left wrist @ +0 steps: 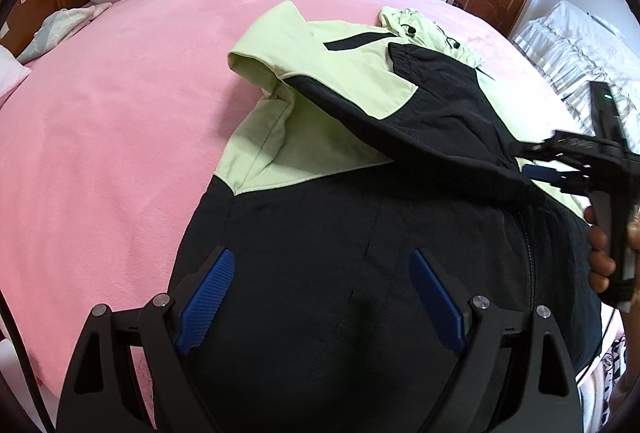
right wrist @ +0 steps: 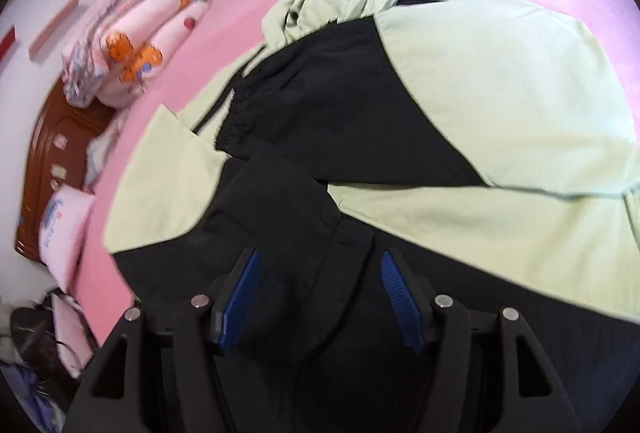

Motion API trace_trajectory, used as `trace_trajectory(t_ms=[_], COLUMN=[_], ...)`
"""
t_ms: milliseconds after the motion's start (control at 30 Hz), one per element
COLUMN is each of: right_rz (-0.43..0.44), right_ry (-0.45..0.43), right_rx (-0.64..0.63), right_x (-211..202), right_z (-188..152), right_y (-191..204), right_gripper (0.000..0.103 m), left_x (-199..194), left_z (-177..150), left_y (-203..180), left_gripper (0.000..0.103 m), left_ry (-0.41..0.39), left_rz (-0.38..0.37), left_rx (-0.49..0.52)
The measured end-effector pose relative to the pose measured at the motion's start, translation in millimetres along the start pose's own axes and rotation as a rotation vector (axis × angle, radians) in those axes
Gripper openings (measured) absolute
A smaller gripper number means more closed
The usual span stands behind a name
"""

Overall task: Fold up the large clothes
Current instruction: 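Lift the sleeve by its cuff with the right tool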

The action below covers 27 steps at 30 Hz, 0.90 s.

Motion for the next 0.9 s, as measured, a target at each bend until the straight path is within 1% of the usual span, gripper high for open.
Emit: trace_trajectory(t_ms=[33, 67, 100, 167, 233, 333, 367, 400, 467, 533, 600, 633, 733, 833, 900], right_rz=[-0.014, -0.024, -0.057, -0.073, -0.074, -0.059, -0.062, -0.078, -0.108, -0.172, -0.232, -0.244, -0.184, -0.189, -0.232], right_ry=[0.017, 0.025, 0.025, -0.003, -0.070, -0.213, -0.264, -0.326, -0.413, -0.492, -0.550, -0.575, -0.604, -0.653, -0.696], right_rx=[-0.022, -0.050, -0.095, -0.155, -0.224, -0.340, -0.374, -0.413, -0.467, -0.505, -0.509, -0.505, -0.497, -0.540, -0.560], right_x=[6.7, 11.7, 14.4, 8.7, -12.8, -61.4, -78.2, -97.7, -123.4, -142.4, -153.4, -158.9, -178.9, -195.4, -202.0], right_z=[-2.0, -4.7, -7.3, -8.7, -1.9, 23.0, 34.1, 48.4, 72.3, 98.7, 123.5, 130.1, 143.2, 149.6, 157.7], right_y=[2.8, 7.4, 13.6, 26.5, 46.9, 83.8, 94.3, 104.9, 117.3, 119.5, 111.8, 107.9, 104.3, 114.0, 116.9], right_gripper=[0.060, 0.044, 0.032, 0.023, 0.021, 0.020, 0.018, 0.015, 0.014, 0.014, 0.013, 0.012, 0.011, 0.010, 0.010], left_x=[-0.2, -1.1, -1.8, -3.3, -5.6, -8.5, -9.0, -9.5, -8.5, -6.3, -5.7, -5.9, -3.8, 2.7, 7.6], left_z=[0.0, 0.1, 1.2, 4.1, 9.1, 18.1, 20.7, 24.1, 31.0, 38.9, 45.4, 48.4, 54.4, 57.4, 60.9], left_y=[0.2, 0.5, 0.8, 1.3, 1.6, 0.5, 0.0, -1.2, -4.6, -8.2, -10.0, -10.5, -12.2, -15.7, -19.4], left_gripper=[0.088, 0.088, 0.088, 0.088, 0.088, 0.088, 0.088, 0.088, 0.088, 0.088, 0.088, 0.088, 0.088, 0.088, 0.088], left_ry=[-0.001, -0.002, -0.004, -0.011, -0.025, -0.048, -0.053, -0.062, -0.074, -0.083, -0.092, -0.100, -0.112, -0.109, -0.100], left_rz=[0.002, 0.005, 0.010, 0.014, 0.020, 0.022, 0.020, 0.021, 0.021, 0.017, 0.010, 0.008, 0.010, 0.012, 0.014], left_rx=[0.004, 0.006, 0.008, 0.009, 0.011, 0.012, 0.012, 0.013, 0.016, 0.018, 0.017, 0.017, 0.022, 0.025, 0.032])
Point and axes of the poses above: each gripper's, at about its wrist camera, not at the fingertips, and x roughly the way its jaws point, y to its left, z to its top, the point moved 8 cm from there along x, roughly the way its jaws point
